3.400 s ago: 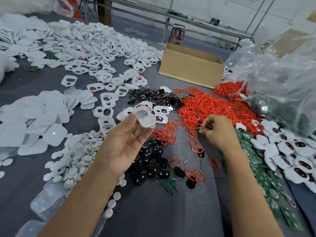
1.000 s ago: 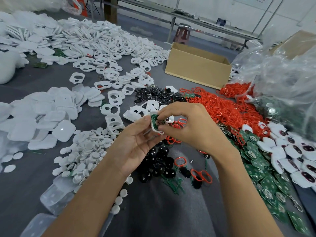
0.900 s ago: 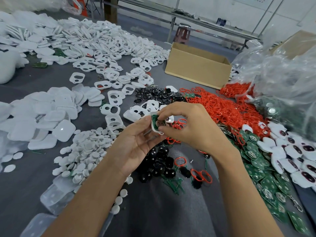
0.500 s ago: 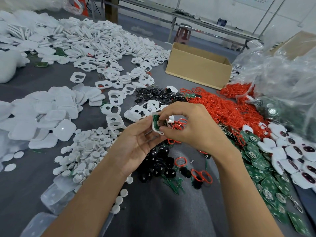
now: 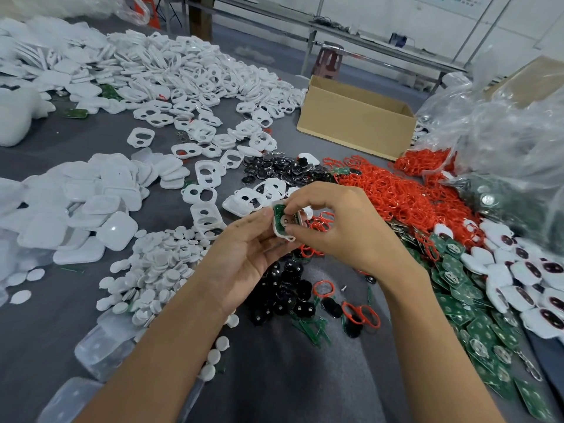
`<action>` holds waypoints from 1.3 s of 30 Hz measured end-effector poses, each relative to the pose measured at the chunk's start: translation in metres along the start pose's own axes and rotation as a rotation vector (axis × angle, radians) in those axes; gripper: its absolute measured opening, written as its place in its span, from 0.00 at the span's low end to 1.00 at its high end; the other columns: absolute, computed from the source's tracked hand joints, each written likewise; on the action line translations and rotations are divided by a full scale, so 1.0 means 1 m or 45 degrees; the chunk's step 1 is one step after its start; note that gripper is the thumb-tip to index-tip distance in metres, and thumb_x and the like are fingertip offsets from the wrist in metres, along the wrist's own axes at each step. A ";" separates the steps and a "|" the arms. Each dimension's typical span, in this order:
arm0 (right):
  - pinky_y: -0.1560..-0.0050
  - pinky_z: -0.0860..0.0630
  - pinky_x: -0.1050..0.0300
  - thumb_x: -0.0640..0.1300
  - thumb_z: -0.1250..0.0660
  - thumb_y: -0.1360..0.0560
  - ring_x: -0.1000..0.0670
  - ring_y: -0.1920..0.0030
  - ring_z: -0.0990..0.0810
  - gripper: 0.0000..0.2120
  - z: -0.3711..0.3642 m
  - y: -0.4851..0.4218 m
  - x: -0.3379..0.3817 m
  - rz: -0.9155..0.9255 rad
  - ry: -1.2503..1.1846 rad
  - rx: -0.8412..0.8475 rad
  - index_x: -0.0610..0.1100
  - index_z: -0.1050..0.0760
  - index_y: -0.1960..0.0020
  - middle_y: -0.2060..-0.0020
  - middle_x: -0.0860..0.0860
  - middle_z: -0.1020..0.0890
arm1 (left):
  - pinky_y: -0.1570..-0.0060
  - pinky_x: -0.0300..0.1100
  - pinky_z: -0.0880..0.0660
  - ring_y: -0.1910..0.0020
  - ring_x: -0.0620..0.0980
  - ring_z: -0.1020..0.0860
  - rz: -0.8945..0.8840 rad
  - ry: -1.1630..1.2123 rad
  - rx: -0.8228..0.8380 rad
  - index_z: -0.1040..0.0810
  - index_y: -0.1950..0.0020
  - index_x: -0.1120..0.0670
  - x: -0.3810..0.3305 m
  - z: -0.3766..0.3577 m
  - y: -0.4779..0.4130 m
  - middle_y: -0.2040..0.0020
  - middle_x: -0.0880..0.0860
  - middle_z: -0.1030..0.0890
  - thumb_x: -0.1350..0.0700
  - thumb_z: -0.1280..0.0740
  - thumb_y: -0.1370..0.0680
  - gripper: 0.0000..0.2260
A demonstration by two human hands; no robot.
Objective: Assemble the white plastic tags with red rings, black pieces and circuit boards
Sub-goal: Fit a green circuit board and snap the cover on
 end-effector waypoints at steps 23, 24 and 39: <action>0.51 0.24 0.59 0.37 0.29 0.32 0.59 0.51 0.20 0.16 -0.014 0.000 -0.004 -0.071 -0.060 0.008 0.49 0.26 0.47 0.53 0.59 0.18 | 0.57 0.41 0.19 0.55 0.51 0.18 -0.053 -0.150 0.006 0.24 0.39 0.64 -0.001 -0.007 0.001 0.50 0.58 0.18 0.68 0.37 0.23 0.13; 0.51 0.25 0.61 0.36 0.29 0.32 0.58 0.50 0.21 0.16 -0.014 0.000 -0.004 -0.072 -0.058 0.011 0.50 0.26 0.47 0.54 0.59 0.17 | 0.57 0.41 0.19 0.55 0.51 0.19 -0.050 -0.161 0.004 0.25 0.38 0.65 -0.001 -0.007 0.001 0.49 0.59 0.19 0.68 0.37 0.23 0.14; 0.57 0.26 0.66 0.37 0.26 0.31 0.47 0.58 0.18 0.14 -0.012 0.000 -0.002 -0.102 -0.143 -0.025 0.46 0.27 0.49 0.58 0.55 0.17 | 0.46 0.50 0.19 0.38 0.63 0.24 0.091 0.127 -0.052 0.25 0.33 0.64 -0.002 -0.001 0.000 0.37 0.65 0.21 0.60 0.41 0.19 0.16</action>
Point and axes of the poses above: each hand's wrist, its own y-axis away from the middle knuckle, its own z-axis out of the back of the hand, x = y × z, the point moved 2 cm from there along -y, towards the middle knuckle
